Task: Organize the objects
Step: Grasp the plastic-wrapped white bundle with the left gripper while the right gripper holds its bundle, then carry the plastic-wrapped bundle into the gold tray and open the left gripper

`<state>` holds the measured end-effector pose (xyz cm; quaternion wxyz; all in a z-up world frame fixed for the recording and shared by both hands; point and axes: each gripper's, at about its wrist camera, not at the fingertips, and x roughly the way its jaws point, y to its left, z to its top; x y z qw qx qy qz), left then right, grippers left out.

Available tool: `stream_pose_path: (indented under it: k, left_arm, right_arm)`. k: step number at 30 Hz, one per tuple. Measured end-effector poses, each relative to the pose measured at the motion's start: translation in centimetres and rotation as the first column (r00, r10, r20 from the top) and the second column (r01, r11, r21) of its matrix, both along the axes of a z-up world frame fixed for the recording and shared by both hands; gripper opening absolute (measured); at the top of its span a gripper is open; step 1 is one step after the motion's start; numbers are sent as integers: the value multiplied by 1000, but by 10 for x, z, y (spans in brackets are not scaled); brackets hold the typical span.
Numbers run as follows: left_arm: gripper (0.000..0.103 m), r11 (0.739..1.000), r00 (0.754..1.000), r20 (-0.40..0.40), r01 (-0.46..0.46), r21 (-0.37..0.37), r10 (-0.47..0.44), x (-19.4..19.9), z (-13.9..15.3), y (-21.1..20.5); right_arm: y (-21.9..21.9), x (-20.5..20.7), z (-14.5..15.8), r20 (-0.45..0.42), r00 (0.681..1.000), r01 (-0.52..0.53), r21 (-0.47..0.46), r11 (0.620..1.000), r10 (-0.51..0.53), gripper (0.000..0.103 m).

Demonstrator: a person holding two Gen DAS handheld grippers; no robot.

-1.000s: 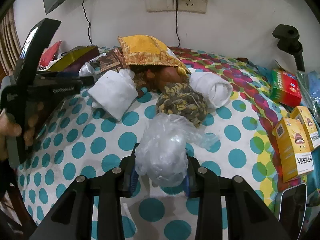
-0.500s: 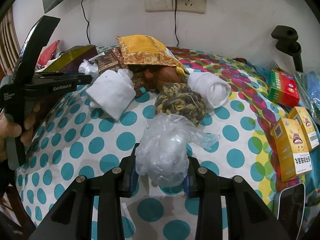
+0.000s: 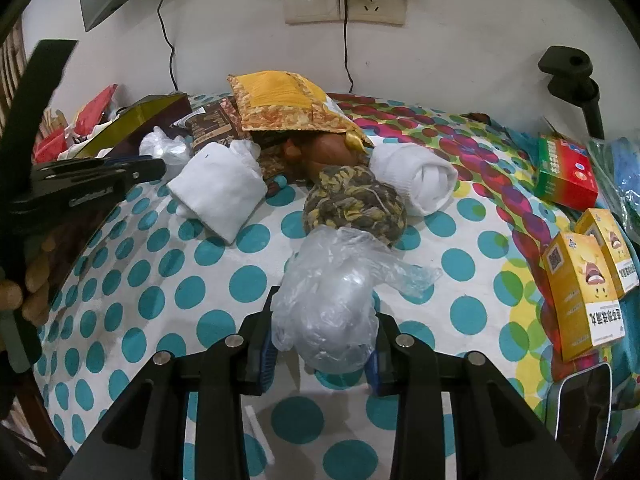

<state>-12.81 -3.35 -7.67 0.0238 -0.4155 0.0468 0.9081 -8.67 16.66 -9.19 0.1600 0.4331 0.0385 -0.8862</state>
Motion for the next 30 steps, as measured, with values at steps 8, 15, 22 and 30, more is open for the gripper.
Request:
stream_pose_path:
  k: [8,15,22,30]
  left_arm:
    - [12,1000,1000,8,11,-2,-11,15,-1,5]
    - [12,1000,1000,6,-8,14,8,29,9,-7]
    - [12,999,999,-27,-34,32,35,45,36,-26]
    - [12,993,992,-60,-110,32,112,62,60,-64]
  right_arm:
    - [-1,-2,0,-2,1000,10,2,1000,-10,32]
    - [-4,-2,1,-3,1000,4,8,1000,-4,32]
    - [-4,-2,-1,-3,1000,1,10,1000,-1,32]
    - [-4,-1,-2,-5,1000,4,14,1000,-4,33]
